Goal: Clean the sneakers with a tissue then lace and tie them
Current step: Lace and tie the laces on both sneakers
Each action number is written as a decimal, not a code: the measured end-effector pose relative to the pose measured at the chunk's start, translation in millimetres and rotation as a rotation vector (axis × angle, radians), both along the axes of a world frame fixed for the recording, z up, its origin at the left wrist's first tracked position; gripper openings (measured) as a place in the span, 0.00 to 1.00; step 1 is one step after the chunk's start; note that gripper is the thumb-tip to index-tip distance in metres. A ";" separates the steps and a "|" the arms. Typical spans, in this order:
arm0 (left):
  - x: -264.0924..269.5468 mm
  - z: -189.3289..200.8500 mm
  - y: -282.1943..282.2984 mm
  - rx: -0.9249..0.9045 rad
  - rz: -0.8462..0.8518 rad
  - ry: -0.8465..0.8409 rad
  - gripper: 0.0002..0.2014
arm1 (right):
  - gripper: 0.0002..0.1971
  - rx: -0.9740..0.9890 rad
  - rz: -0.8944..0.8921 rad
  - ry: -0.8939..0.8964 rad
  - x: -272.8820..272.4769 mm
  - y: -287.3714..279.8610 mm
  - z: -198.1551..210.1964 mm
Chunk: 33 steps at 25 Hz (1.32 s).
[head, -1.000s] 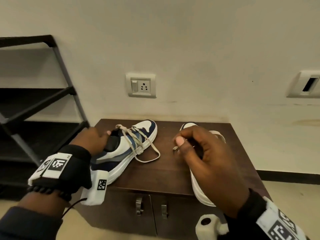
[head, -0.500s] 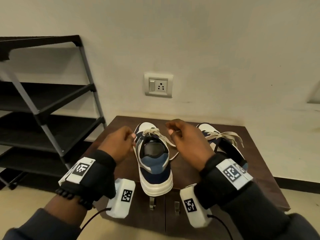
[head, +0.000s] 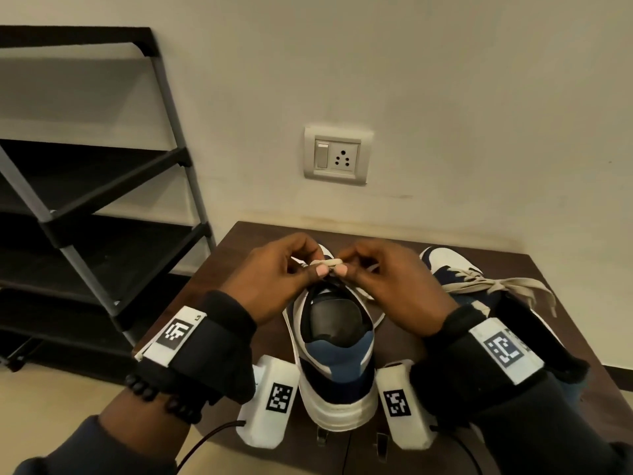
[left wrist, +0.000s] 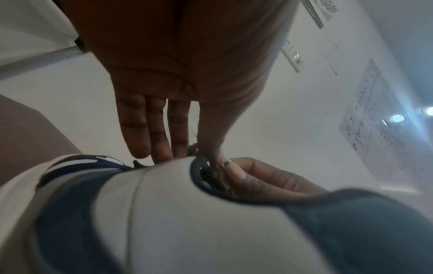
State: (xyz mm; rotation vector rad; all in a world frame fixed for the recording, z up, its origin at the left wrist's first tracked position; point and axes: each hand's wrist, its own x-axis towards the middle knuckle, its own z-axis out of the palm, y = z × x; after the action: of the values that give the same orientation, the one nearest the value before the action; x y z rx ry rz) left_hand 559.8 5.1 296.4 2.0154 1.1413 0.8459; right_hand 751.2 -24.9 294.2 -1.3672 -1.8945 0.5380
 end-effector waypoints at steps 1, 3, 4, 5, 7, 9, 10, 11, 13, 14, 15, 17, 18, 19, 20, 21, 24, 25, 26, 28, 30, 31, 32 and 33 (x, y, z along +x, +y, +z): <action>0.6 0.7 -0.7 -0.013 -0.010 -0.044 0.04 | 0.05 0.013 -0.013 0.030 1.4 0.5 0.5; 1.8 1.8 -0.3 -0.023 -0.018 -0.143 0.04 | 0.02 0.032 -0.008 0.104 1.2 -1.0 2.3; 1.6 3.2 0.0 -0.020 -0.009 -0.182 0.05 | 0.01 0.037 -0.001 0.141 1.2 -1.6 3.6; 1.0 5.0 0.3 -0.020 0.001 -0.222 0.05 | 0.01 0.037 0.000 0.171 2.0 -1.3 4.1; -0.2 8.2 -0.4 -0.029 0.028 -0.325 0.05 | 0.03 0.002 0.007 0.204 5.0 -1.0 4.3; 0.9 13.5 -3.0 -0.053 0.024 -0.424 0.08 | 0.10 -0.082 0.067 0.187 4.6 -1.9 1.7; 1.6 16.1 -3.9 -0.069 0.002 -0.472 0.10 | 0.12 -0.097 0.105 0.150 2.2 -2.2 -1.4; 2.5 19.1 -4.5 -0.081 -0.020 -0.524 0.12 | 0.10 -0.076 0.123 0.120 -0.7 -2.2 -4.4; 2.1 22.5 -3.6 -0.093 -0.032 -0.607 0.15 | 0.06 -0.017 0.110 0.179 -4.0 -1.0 -5.0; 0.5 22.1 -2.1 -0.067 -0.007 -0.565 0.15 | 0.05 -0.004 0.102 0.276 -3.1 -0.1 -2.6; -1.9 19.2 0.1 -0.031 0.011 -0.455 0.16 | 0.04 0.012 0.096 0.379 -1.2 0.5 0.6; -5.7 9.6 1.3 -0.022 -0.049 -0.183 0.17 | 0.04 0.074 0.077 0.520 3.4 -0.5 10.2; -5.1 5.0 -0.4 -0.044 -0.108 -0.072 0.18 | 0.04 0.100 0.071 0.541 4.9 -1.5 13.7; -3.3 0.0 -0.7 -0.029 -0.147 0.029 0.18 | 0.05 0.113 0.075 0.541 5.1 -2.8 16.6; -0.3 -2.1 -1.2 0.025 -0.152 0.106 0.17 | 0.05 0.117 0.084 0.530 3.9 -4.5 18.7; 2.2 -2.5 -1.3 0.087 -0.135 0.142 0.14 | 0.06 0.120 0.094 0.515 2.3 -5.6 19.4; 6.1 0.7 -0.8 0.117 -0.049 -0.022 0.06 | 0.06 0.126 0.094 0.522 0.9 -5.8 19.3; 7.0 1.9 0.1 0.110 -0.025 -0.077 0.05 | 0.06 0.127 0.090 0.531 2.0 -5.3 18.9; 7.7 3.2 0.1 0.098 -0.011 -0.111 0.06 | 0.06 0.125 0.086 0.535 2.8 -5.0 18.4; 8.9 6.1 -1.0 0.048 -0.025 -0.187 0.10 | 0.06 0.110 0.076 0.527 4.4 -3.4 16.0; 6.1 10.4 0.4 -0.024 -0.053 -0.249 0.15 | 0.07 0.086 0.074 0.514 4.6 -2.8 14.3; 2.4 12.6 1.4 -0.049 -0.058 -0.277 0.17 | 0.07 0.075 0.078 0.507 4.5 -2.6 13.6; -1.9 14.7 2.5 -0.066 -0.054 -0.309 0.18 | 0.07 0.068 0.081 0.499 4.5 -2.7 13.3; -6.7 16.0 4.4 -0.076 -0.042 -0.331 0.20 | 0.08 0.070 0.077 0.492 4.7 -3.0 13.3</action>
State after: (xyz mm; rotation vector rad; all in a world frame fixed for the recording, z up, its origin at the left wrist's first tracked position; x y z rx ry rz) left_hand 553.0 9.6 312.5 1.7508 0.9259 1.0527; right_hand 756.0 -27.9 307.4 -1.0044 -1.5489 0.7601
